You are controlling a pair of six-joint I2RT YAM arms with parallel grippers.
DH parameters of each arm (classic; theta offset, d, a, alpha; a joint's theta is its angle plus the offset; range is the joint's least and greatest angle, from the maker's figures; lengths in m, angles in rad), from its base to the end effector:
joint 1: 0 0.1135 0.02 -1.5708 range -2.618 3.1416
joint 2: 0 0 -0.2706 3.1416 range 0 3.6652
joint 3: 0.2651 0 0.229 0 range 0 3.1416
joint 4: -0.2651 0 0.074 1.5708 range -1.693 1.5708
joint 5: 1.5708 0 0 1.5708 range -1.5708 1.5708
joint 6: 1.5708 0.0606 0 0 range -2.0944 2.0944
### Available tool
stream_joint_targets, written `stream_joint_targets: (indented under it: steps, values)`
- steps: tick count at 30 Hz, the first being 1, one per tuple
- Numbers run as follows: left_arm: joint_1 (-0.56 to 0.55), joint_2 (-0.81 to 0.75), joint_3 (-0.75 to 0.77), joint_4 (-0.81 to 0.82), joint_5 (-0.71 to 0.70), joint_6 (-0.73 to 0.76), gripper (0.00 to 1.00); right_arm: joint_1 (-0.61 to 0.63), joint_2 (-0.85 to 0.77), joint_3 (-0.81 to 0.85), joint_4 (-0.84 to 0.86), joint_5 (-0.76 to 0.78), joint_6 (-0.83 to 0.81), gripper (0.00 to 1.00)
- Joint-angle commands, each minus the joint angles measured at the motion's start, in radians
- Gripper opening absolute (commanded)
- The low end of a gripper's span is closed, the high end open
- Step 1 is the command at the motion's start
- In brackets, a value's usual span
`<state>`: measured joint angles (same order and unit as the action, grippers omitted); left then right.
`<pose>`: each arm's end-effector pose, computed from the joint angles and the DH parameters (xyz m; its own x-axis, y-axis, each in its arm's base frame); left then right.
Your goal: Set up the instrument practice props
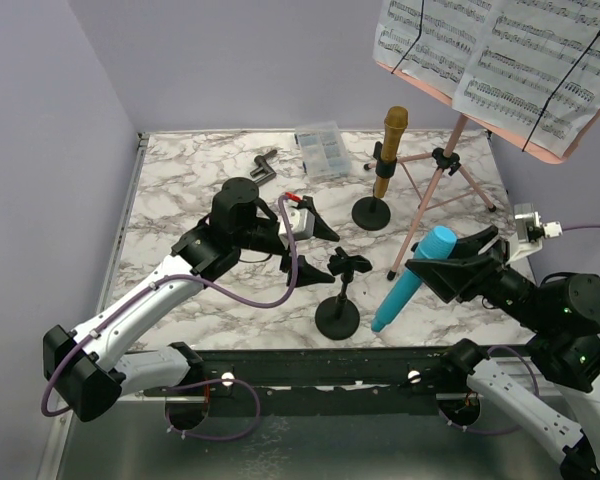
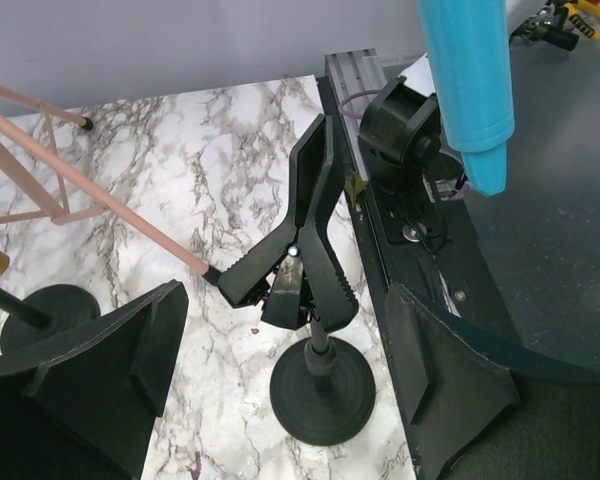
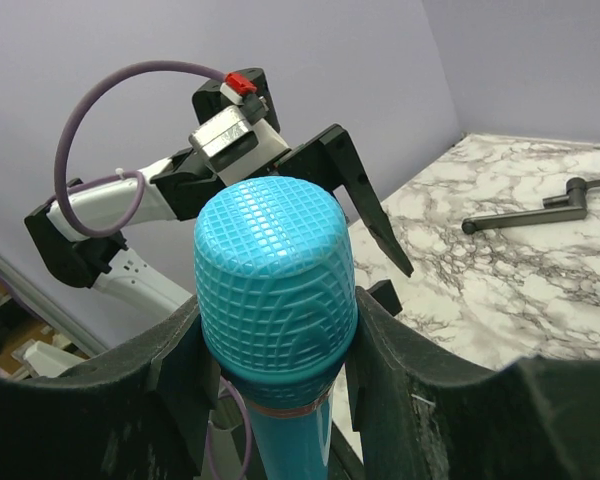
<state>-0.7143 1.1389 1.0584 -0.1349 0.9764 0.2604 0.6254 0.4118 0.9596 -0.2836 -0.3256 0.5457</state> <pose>0.1464 -0.1934 0.3782 0.0959 0.1077 -0.9895 0.9869 -0.1395 0.0804 0.0343 0.0487 0.4224 -0.2368 0.4355 -0.8685 -0.7980 0.4227 0.4296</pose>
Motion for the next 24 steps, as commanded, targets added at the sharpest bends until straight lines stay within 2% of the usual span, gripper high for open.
stream_joint_targets:
  steps: [1, 8, 18, 24]
  values:
    - [0.006, 0.031, 0.028, 0.042, 0.104, 0.001, 0.86, 0.002, 0.015, 0.002, 0.066, -0.025, 0.002, 0.01]
    - [0.004, 0.095, 0.04, 0.096, 0.178, -0.071, 0.85, 0.002, 0.135, 0.087, 0.025, -0.085, -0.132, 0.0]
    - [0.005, 0.118, 0.038, 0.123, 0.208, -0.123, 0.83, 0.002, 0.322, 0.302, -0.23, -0.06, -0.378, 0.01]
    - [0.004, 0.13, 0.04, 0.13, 0.197, -0.144, 0.82, 0.002, 0.36, 0.339, -0.239, -0.119, -0.431, 0.01]
